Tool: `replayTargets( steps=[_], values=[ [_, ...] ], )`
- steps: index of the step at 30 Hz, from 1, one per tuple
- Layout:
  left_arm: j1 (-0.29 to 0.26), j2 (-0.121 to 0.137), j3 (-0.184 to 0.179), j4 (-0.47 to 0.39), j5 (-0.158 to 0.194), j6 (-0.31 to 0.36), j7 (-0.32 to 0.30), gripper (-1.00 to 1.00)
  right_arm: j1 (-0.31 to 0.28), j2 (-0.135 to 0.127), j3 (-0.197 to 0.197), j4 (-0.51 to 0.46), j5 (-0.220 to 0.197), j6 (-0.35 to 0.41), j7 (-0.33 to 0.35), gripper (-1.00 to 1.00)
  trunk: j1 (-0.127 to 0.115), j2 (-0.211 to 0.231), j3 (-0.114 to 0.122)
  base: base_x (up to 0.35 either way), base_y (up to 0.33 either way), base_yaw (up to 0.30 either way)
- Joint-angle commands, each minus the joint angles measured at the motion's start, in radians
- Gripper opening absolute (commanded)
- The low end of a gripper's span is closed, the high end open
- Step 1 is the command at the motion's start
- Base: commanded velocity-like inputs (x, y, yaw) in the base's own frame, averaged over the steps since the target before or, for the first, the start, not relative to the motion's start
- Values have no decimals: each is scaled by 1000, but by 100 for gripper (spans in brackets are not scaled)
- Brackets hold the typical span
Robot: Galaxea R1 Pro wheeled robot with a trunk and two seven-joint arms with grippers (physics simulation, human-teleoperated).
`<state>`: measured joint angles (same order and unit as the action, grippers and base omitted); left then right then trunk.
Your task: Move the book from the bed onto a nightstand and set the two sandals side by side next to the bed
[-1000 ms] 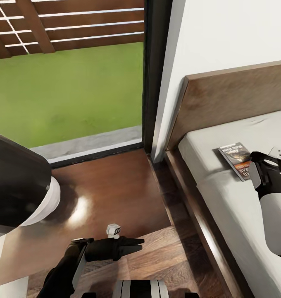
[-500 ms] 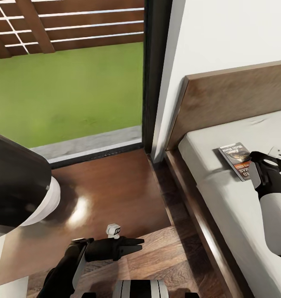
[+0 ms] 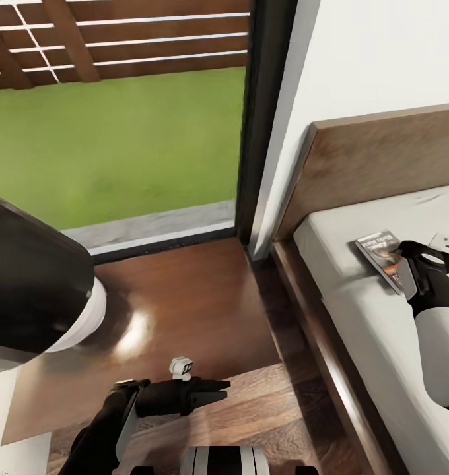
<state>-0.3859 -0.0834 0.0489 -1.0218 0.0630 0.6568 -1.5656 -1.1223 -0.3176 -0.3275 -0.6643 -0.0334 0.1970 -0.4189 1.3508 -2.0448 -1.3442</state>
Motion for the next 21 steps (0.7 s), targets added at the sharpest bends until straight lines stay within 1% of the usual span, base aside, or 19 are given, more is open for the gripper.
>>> replayTargets(
  steps=[1, 4, 16, 21],
  values=[
    [-1, -1, 2, 0, -3, 10, -5, 100, 1, 0, 2, 35, -17, 4, -1, 100, 0, 0, -1, 0, 0, 174],
    [-1, -1, 3, 0, -3, 10, -5, 100, 1, 0, 2, 35, -17, 4, -1, 100, 0, 0, -1, 0, 0, 73],
    [-1, -1, 3, 0, -3, 10, -5, 100, 0, 0, 2, 35, -17, 2, -1, 100, 0, 0, -1, 0, 0, 8],
    [-1, -1, 3, 0, -3, 10, -5, 100, 1, 0, 2, 35, -17, 2, -1, 100, 0, 0, -1, 0, 0, 164]
  ],
)
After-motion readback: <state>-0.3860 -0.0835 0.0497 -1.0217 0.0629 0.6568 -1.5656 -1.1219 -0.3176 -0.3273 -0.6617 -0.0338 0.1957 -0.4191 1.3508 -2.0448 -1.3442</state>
